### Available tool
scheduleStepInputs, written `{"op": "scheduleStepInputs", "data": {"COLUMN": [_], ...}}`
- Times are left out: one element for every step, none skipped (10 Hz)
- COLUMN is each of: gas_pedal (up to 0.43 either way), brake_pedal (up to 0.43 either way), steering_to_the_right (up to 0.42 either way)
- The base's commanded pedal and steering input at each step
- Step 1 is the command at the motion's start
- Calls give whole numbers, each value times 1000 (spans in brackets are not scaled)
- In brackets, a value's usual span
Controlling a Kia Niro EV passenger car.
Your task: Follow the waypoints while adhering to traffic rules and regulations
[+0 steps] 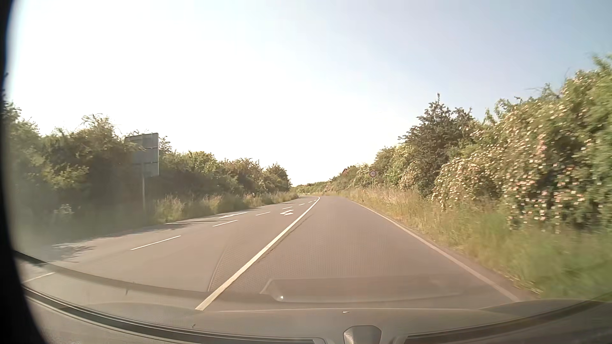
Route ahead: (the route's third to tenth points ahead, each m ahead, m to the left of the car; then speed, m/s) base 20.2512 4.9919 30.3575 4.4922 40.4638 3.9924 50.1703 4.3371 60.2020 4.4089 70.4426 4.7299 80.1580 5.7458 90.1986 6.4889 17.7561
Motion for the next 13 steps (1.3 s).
{"op": "scheduleStepInputs", "data": {"gas_pedal": [260, 260, 260, 260, 260, 248, 240, 220, 209, 209, 197, 169, 157], "brake_pedal": [6, 6, 6, 6, 6, 6, 6, 6, 6, 6, 6, 6, 6], "steering_to_the_right": [9, 8, 7, 6, 3, 1, 1, 0, -2, -3, -3, -3, -3]}}
